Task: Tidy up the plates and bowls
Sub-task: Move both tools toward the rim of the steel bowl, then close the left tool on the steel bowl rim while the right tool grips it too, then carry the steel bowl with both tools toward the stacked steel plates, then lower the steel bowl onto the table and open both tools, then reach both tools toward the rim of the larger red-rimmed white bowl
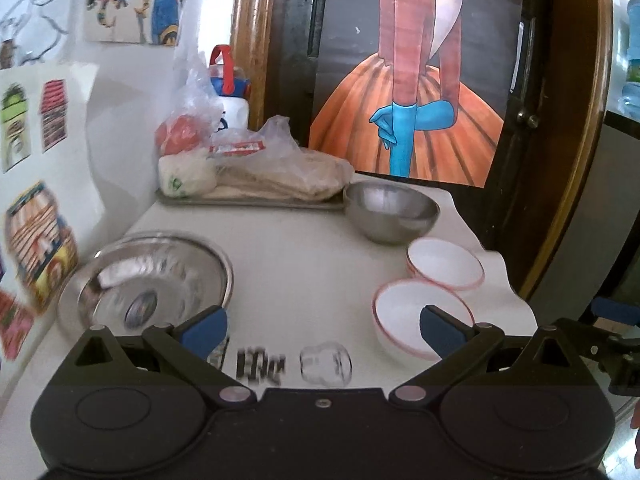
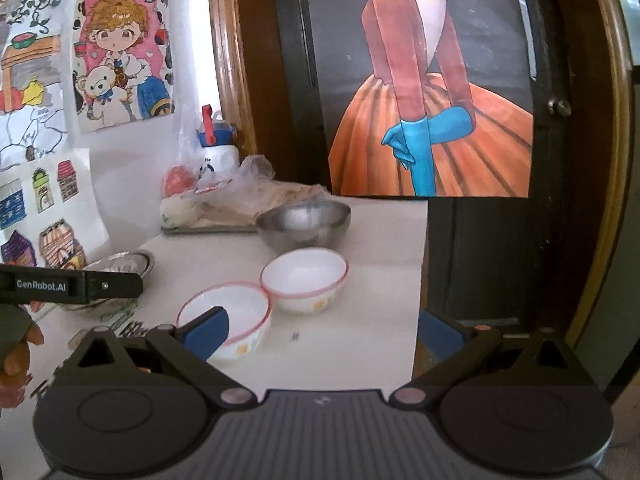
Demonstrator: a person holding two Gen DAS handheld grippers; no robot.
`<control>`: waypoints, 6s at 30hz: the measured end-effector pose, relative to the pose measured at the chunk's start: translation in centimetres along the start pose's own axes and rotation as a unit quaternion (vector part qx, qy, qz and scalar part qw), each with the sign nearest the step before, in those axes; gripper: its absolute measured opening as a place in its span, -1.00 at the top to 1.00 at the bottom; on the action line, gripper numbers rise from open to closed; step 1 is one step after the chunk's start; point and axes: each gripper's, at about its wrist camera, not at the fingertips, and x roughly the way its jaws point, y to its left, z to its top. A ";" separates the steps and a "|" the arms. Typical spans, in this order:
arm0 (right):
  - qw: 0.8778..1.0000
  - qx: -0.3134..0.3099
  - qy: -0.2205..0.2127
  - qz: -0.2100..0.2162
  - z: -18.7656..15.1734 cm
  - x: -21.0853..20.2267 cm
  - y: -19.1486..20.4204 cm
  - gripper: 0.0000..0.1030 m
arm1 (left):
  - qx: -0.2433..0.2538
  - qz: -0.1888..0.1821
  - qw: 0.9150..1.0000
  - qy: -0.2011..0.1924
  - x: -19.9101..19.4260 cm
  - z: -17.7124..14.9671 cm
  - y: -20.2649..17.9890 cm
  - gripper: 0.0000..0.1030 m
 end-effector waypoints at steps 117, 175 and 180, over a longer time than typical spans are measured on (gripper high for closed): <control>0.966 0.114 0.226 0.045 -2.3 -3.9 6.9 0.63 | -0.210 -0.123 0.953 0.181 -7.2 -6.3 6.0 0.73; 0.970 0.197 0.133 0.050 0.7 5.7 -0.5 -0.60 | -0.059 -0.113 0.983 0.134 5.2 2.5 2.7 -0.93; 0.969 0.198 0.140 0.048 0.4 6.8 -0.8 -0.44 | -0.053 -0.116 0.982 0.143 7.0 2.4 2.1 -0.90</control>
